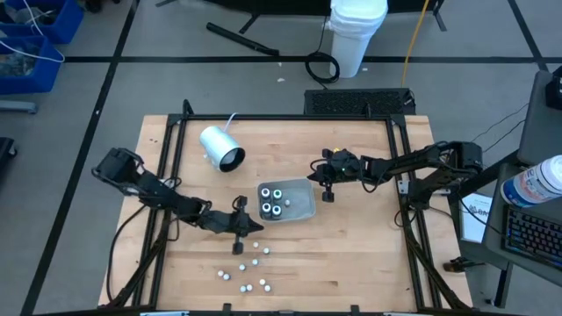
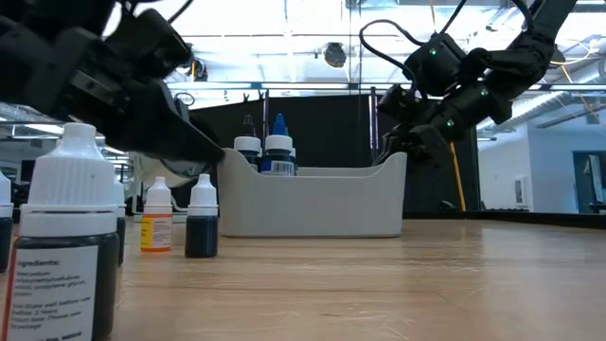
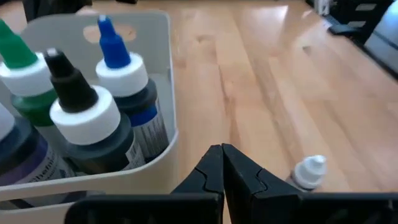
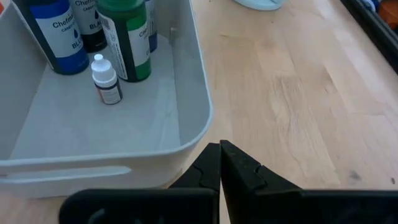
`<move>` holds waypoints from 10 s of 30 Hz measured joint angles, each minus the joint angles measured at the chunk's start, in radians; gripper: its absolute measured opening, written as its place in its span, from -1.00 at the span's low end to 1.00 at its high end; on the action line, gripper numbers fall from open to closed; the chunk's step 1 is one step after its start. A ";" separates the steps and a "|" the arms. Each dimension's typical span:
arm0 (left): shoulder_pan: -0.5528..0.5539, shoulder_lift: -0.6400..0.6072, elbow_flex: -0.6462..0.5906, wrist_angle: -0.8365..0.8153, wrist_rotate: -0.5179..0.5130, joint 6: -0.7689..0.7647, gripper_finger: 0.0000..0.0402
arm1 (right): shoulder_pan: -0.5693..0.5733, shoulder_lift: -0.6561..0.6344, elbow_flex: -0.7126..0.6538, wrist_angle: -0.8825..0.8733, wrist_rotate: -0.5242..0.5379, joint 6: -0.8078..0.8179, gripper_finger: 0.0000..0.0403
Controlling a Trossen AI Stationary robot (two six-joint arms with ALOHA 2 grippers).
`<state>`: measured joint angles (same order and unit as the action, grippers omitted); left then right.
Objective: Pick & Place food coloring
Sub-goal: Adjust the gray bin, then put the small orange food coloring bottle into the gray bin
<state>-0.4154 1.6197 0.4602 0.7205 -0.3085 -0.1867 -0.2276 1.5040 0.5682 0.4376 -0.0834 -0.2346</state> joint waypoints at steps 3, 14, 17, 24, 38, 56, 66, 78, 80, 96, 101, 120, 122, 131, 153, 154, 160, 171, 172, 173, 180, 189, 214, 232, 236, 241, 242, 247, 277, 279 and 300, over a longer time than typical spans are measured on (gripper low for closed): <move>0.020 0.026 0.017 -0.010 0.003 0.000 -0.94 | 0.000 0.000 0.000 -0.009 0.000 0.012 -1.00; 0.073 0.030 0.022 -0.047 0.011 -0.018 -0.93 | 0.040 0.000 0.000 -0.048 0.009 0.039 -1.00; 0.078 0.030 0.022 -0.057 0.016 -0.018 -0.96 | 0.052 0.000 0.000 -0.049 0.012 0.040 -1.00; 0.080 0.030 0.022 -0.068 0.010 -0.012 -0.92 | 0.056 0.000 -0.001 -0.053 0.011 0.064 -1.00; 0.073 0.013 0.022 0.001 0.121 0.031 -0.89 | 0.033 -0.029 -0.001 -0.065 0.105 0.040 -1.00; -0.233 -0.421 0.022 -0.516 -0.110 -0.146 -0.96 | 0.069 -0.516 -0.128 -0.374 0.017 0.090 -1.00; -0.375 -0.456 0.022 -0.630 -0.244 -0.236 -0.95 | 0.042 -0.796 -0.407 -0.064 -0.144 0.145 -1.00; -0.388 -0.221 0.542 -1.415 -0.117 -0.524 -0.98 | -0.014 -0.825 -0.412 -0.059 -0.310 0.157 -1.00; -0.389 -0.157 0.631 -1.512 -0.064 -0.560 -0.98 | -0.013 -0.825 -0.415 -0.053 -0.310 0.170 -1.00; -0.387 0.093 0.829 -1.571 0.169 -0.624 -0.54 | -0.013 -0.826 -0.502 0.056 -0.312 0.275 -1.00; -0.414 0.096 0.800 -1.583 0.189 -0.606 -0.35 | -0.013 -0.827 -0.503 0.128 -0.312 0.242 -1.00; -0.429 0.096 0.750 -1.584 0.189 -0.620 -0.08 | -0.013 -0.827 -0.505 0.175 -0.312 0.278 -1.00; -0.431 0.096 0.737 -1.584 0.196 -0.614 -0.08 | -0.013 -0.827 -0.505 0.166 -0.312 0.278 -1.00; -0.413 0.096 0.695 -1.514 0.248 -0.546 -0.08 | -0.013 -0.827 -0.506 0.156 -0.312 0.272 -1.00; -0.392 0.096 0.585 -1.346 0.282 -0.518 -0.08 | -0.013 -0.827 -0.507 0.156 -0.312 0.287 -1.00; -0.391 0.096 0.584 -1.344 0.282 -0.518 -0.08 | -0.013 -0.827 -0.507 0.156 -0.312 0.287 -1.00; -0.376 0.096 0.584 -1.343 0.280 -0.511 -0.08 | -0.013 -0.827 -0.507 0.156 -0.312 0.280 -1.00; -0.370 0.096 0.584 -1.344 0.270 -0.499 -0.10 | -0.013 -0.827 -0.507 0.156 -0.312 0.276 -1.00; -0.370 0.096 0.584 -1.344 0.270 -0.499 -0.12 | -0.013 -0.827 -0.507 0.156 -0.312 0.276 -1.00; -0.370 0.096 0.584 -1.344 0.269 -0.499 -0.16 | -0.013 -0.827 -0.507 0.156 -0.312 0.276 -1.00; -0.370 0.096 0.584 -1.344 0.268 -0.501 -0.51 | -0.013 -0.827 -0.507 0.156 -0.312 0.276 -1.00; -0.369 0.094 0.591 -1.366 0.306 -0.508 -0.72 | -0.013 -0.827 -0.507 0.156 -0.312 0.276 -1.00; -0.058 0.101 1.179 -1.781 0.013 -0.105 -0.69 | -0.013 -0.827 -0.507 0.171 -0.312 0.305 -1.00; 0.288 0.554 1.627 -1.817 0.043 0.331 -0.69 | -0.013 -0.827 -0.507 0.177 -0.311 0.299 -1.00; 0.316 0.566 1.616 -1.793 0.046 0.289 -0.69 | -0.013 -0.827 -0.507 0.179 -0.311 0.298 -1.00; 0.340 0.569 1.556 -1.720 0.107 0.254 -0.69 | -0.013 -0.827 -0.507 0.179 -0.311 0.298 -1.00; 0.343 0.569 1.544 -1.712 0.109 0.243 -0.69 | -0.013 -0.827 -0.507 0.179 -0.311 0.298 -1.00; 0.345 0.569 1.477 -1.659 0.110 0.228 -0.69 | -0.013 -0.827 -0.507 0.179 -0.311 0.298 -1.00; 0.350 0.569 1.278 -1.451 0.143 0.181 -0.69 | -0.013 -0.827 -0.507 0.218 -0.311 0.298 -1.00; 0.350 0.577 1.278 -1.442 0.142 0.181 -0.69 | -0.013 -0.827 -0.507 0.217 -0.311 0.298 -1.00; 0.347 0.593 1.314 -1.495 0.153 0.214 -0.37 | -0.013 -0.827 -0.507 0.217 -0.311 0.290 -1.00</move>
<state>-0.0679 2.2130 1.7740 -0.7744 -0.1551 0.0276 -0.2405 0.6773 0.0616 0.6544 -0.3946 0.0555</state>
